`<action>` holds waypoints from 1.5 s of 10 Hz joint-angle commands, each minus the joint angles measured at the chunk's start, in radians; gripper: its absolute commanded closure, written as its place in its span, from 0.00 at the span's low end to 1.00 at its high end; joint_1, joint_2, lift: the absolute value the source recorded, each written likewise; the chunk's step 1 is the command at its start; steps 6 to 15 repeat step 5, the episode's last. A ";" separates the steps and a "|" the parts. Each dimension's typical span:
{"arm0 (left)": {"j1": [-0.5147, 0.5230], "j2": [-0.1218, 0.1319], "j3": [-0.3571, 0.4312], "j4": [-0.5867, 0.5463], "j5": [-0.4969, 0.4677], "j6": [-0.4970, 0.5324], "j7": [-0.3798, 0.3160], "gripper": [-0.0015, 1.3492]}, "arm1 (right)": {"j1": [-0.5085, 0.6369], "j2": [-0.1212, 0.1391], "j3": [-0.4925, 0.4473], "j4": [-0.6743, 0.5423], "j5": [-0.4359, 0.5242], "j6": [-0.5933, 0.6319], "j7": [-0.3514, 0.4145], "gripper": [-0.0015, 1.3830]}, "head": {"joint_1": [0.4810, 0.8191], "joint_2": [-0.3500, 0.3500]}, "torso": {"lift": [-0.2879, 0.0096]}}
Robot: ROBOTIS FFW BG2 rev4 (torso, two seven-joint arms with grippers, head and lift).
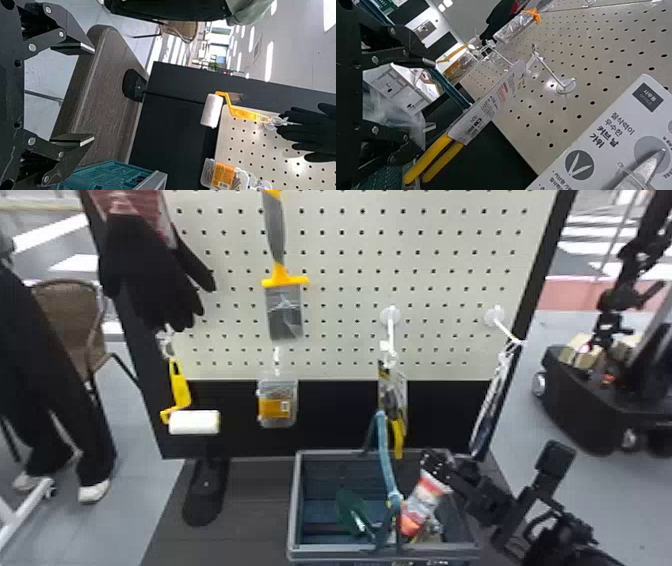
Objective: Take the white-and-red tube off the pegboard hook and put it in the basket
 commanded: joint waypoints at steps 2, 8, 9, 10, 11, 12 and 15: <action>0.000 0.001 0.000 0.000 0.000 -0.002 0.000 0.36 | -0.002 -0.001 0.000 0.000 -0.002 0.000 0.002 0.07 | 0.20 0.50 | 0.63; 0.000 -0.001 0.000 0.000 0.000 0.000 0.000 0.36 | -0.004 -0.003 0.000 -0.002 -0.005 -0.001 0.003 0.08 | 0.20 0.50 | 0.63; 0.000 -0.001 0.000 0.000 0.000 0.000 0.000 0.36 | -0.004 -0.003 0.000 -0.002 -0.005 -0.001 0.003 0.08 | 0.20 0.50 | 0.63; 0.000 -0.001 0.000 0.000 0.000 0.000 0.000 0.36 | -0.004 -0.003 0.000 -0.002 -0.005 -0.001 0.003 0.08 | 0.20 0.50 | 0.63; 0.000 -0.001 0.000 0.000 0.000 0.000 0.000 0.36 | -0.004 -0.003 0.000 -0.002 -0.005 -0.001 0.003 0.08 | 0.20 0.50 | 0.63; 0.000 -0.001 0.000 0.000 0.000 0.000 0.000 0.36 | -0.004 -0.003 0.000 -0.002 -0.005 -0.001 0.003 0.08 | 0.20 0.50 | 0.63; 0.000 -0.001 0.000 0.000 0.000 0.000 0.000 0.36 | -0.004 -0.003 0.000 -0.002 -0.005 -0.001 0.003 0.08 | 0.20 0.50 | 0.63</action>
